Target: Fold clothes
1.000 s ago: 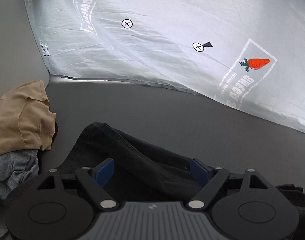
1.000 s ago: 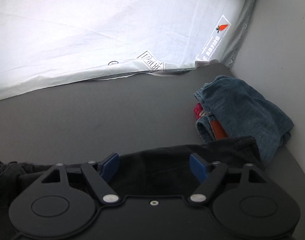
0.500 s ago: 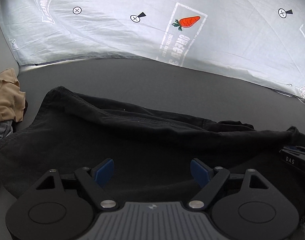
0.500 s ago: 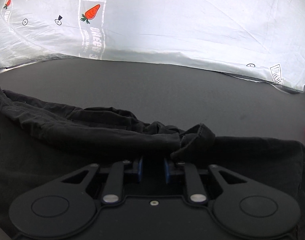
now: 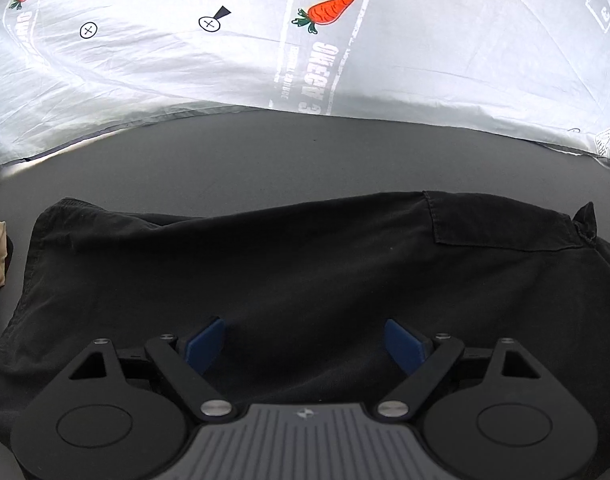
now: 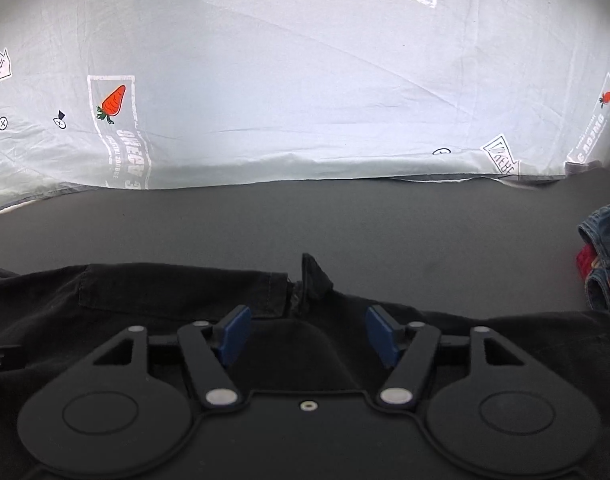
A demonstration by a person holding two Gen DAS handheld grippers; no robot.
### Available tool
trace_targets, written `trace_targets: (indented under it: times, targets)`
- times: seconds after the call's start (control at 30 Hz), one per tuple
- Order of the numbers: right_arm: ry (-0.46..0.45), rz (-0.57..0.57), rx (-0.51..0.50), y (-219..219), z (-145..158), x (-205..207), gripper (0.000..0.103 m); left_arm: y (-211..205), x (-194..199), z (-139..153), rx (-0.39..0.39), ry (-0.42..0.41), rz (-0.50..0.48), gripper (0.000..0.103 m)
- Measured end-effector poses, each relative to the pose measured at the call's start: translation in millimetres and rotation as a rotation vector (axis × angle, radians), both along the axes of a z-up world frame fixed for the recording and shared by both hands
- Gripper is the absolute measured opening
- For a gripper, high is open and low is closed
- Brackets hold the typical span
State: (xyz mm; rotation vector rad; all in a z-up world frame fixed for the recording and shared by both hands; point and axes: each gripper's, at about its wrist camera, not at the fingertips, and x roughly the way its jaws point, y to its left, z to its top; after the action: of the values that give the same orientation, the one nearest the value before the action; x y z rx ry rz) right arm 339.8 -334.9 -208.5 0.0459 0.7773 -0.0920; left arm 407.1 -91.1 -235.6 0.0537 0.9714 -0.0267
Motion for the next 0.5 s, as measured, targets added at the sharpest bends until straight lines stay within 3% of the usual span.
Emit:
trace_targets:
  times: [0.1,0.17,0.23,0.37,0.5]
  targets:
    - [0.042,-0.112,-0.035,-32.1,-1.1,-50.3,0.074,6.3,6.0,-24.8,0.01,0.046,0.029,0.091]
    - [0.063,-0.262,-0.01,-66.2,-0.4,-78.2,0.082,17.0,2.6,-32.7,-0.027,0.056,0.074,0.098]
    - [0.065,-0.422,0.071,-103.1,-2.4,-103.0,0.093,23.8,-2.6,-33.1,-0.032,0.056,0.086,0.1]
    - [0.044,-0.779,0.216,-176.0,-21.9,-140.1,0.094,33.3,-13.3,-32.0,-0.002,0.054,0.073,0.101]
    - [-0.033,-0.878,0.4,-221.6,-43.7,-146.5,0.094,46.3,-21.9,-31.2,-0.015,0.059,0.108,0.103]
